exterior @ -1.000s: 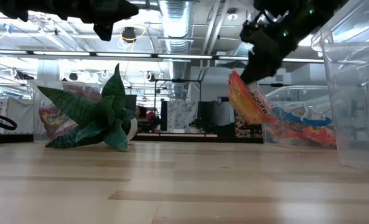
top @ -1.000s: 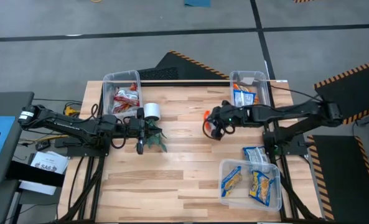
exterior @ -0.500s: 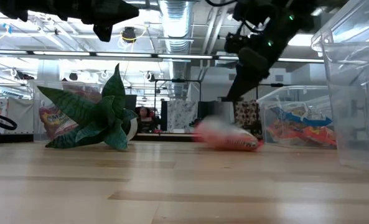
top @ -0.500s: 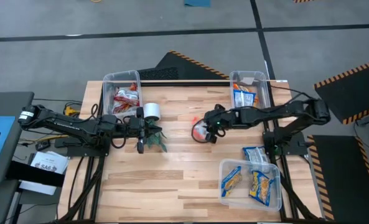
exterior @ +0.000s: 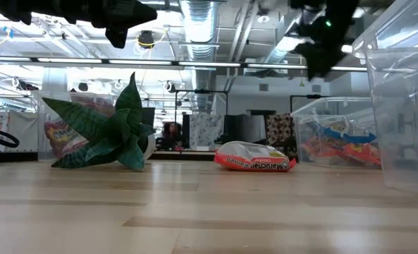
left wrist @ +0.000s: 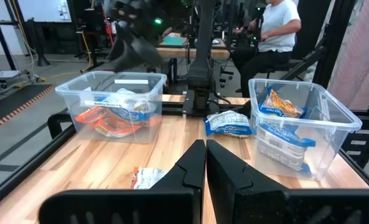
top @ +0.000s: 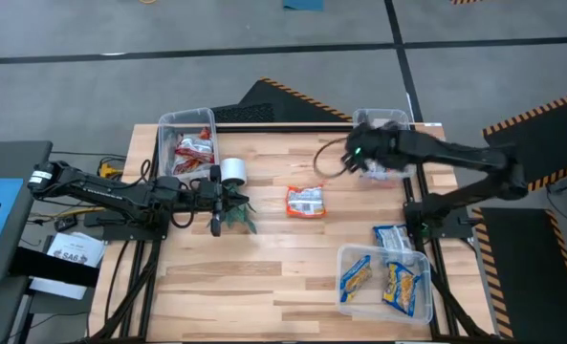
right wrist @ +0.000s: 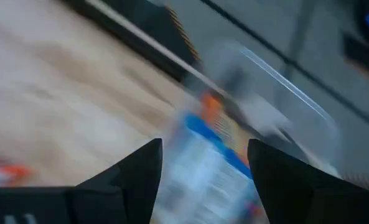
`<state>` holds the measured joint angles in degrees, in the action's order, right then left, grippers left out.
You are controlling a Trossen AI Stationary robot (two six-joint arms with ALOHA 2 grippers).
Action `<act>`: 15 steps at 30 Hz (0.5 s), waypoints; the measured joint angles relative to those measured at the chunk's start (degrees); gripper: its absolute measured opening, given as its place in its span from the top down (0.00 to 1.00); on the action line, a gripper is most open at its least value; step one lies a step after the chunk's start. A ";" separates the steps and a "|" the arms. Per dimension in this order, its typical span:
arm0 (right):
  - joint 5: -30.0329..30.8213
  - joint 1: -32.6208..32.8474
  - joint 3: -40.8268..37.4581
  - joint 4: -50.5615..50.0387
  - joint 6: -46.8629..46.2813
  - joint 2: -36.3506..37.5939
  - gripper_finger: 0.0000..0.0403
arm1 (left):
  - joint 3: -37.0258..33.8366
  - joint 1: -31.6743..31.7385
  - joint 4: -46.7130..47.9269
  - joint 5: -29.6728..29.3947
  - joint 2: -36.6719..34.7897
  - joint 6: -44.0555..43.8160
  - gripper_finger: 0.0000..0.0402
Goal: Sort Maruchan noodles
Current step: Remove the blue noodle pack from the top right transparent bin and transfer it to the bottom right transparent bin
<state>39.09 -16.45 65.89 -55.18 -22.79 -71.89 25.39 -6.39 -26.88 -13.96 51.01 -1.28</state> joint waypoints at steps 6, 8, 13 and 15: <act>-6.96 -16.12 -1.03 -11.48 -5.52 1.18 0.37 | 0.00 0.00 -0.03 0.00 0.01 -0.04 1.00; -12.06 -21.20 -1.50 -11.31 -5.19 -0.02 0.37 | 0.00 0.00 -0.45 0.00 -0.01 -0.05 1.00; -19.45 -27.57 -1.62 -8.03 -1.72 -4.11 0.37 | 0.00 0.00 -0.79 0.00 0.00 -0.04 1.00; -19.84 -28.31 -1.68 -8.21 -0.87 -6.11 0.37 | 0.00 0.00 -0.78 0.00 0.00 -0.04 1.00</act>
<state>19.25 -44.76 64.20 -63.39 -23.65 -78.00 25.39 -6.39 -27.66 -13.96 51.01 -1.32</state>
